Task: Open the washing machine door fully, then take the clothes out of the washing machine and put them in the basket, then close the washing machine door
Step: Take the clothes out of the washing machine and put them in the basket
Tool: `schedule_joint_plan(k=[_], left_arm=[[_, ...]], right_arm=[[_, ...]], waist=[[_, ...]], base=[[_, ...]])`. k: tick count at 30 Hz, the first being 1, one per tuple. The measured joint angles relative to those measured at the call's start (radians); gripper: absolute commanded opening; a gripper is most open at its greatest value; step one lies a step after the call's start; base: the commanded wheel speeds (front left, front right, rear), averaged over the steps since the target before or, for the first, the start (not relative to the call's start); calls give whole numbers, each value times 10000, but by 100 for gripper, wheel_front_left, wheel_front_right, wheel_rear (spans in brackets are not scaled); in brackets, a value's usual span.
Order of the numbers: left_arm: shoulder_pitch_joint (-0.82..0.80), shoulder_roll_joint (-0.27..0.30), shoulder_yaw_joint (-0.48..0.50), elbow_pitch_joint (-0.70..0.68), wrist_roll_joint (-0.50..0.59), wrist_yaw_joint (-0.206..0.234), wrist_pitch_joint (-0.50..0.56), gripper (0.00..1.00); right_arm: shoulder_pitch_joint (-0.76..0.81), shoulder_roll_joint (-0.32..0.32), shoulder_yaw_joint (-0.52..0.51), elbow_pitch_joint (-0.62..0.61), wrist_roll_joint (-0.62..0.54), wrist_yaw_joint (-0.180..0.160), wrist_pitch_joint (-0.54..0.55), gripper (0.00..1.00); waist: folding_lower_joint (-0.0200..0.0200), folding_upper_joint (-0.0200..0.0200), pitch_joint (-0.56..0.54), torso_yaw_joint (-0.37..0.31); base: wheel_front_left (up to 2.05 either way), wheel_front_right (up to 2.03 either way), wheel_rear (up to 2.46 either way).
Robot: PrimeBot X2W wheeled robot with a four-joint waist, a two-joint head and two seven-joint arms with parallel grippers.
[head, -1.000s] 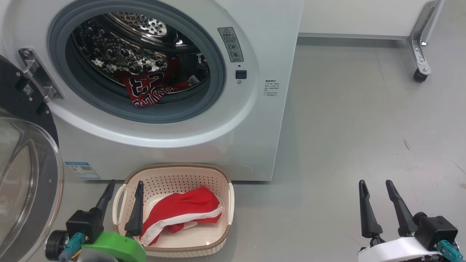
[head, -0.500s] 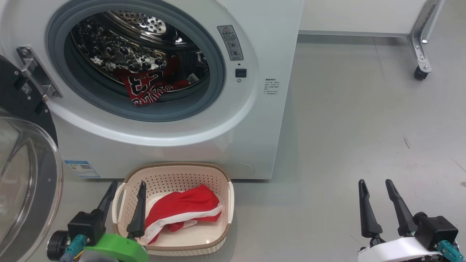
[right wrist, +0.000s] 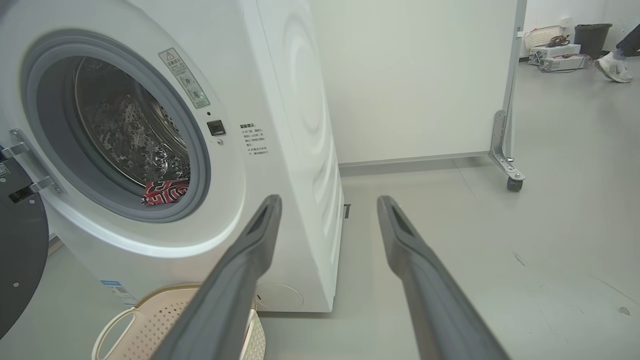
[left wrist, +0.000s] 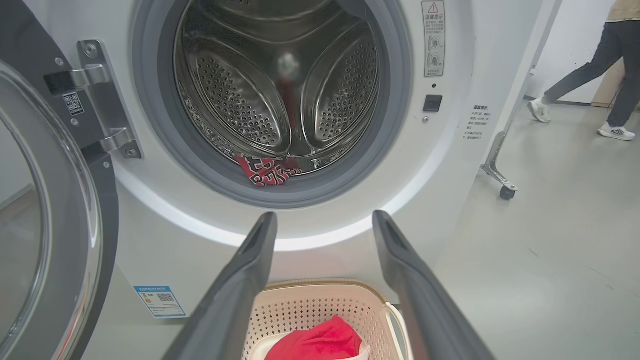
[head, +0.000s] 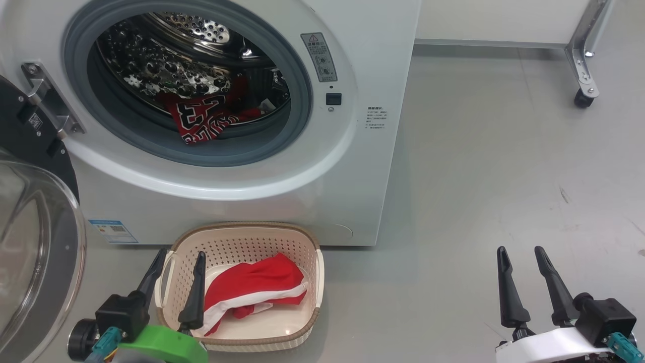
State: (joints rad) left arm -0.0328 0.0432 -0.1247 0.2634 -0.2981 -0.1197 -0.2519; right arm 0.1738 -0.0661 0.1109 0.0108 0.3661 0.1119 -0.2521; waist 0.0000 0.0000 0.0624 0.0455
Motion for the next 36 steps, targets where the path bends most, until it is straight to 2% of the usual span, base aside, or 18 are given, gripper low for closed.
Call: schedule_joint_plan(k=[9, 12, 19, 24, 30, 36], left_arm=[[135, -4, 309, -188, -75, 107, 0, 100], [158, -6, 303, -226, -73, 105, 0, 100], [-13, -8, 437, -439, -50, 109, 0, 100], [-644, 73, 449, -405, 224, 155, 0, 100], [-1620, 520, 512, -211, 430, 192, 59, 100], [-2917, 823, 809, 35, 405, 209, 644, 100]], right_arm=[[6, 115, -67, -201, 282, -13, 0, 100], [5, 105, 240, -186, 86, -10, 0, 100], [-292, 82, 270, -468, -86, -4, 0, 100], [-480, 77, 414, -581, -174, -4, 0, 100], [-756, 81, 679, -658, -244, -2, 0, 100], [-1167, 96, 876, -782, -244, 0, 0, 100]], waist=[[0, 0, 294, -184], [0, 0, 457, -334], [0, 0, 1001, -677], [0, 0, 1517, -850], [0, 0, 2239, -1032], [0, 0, 3025, -1243]], base=[[0, 0, 0], [0, 0, 0], [0, 0, 0], [0, 0, 0], [0, 0, 0], [0, 0, 0]])
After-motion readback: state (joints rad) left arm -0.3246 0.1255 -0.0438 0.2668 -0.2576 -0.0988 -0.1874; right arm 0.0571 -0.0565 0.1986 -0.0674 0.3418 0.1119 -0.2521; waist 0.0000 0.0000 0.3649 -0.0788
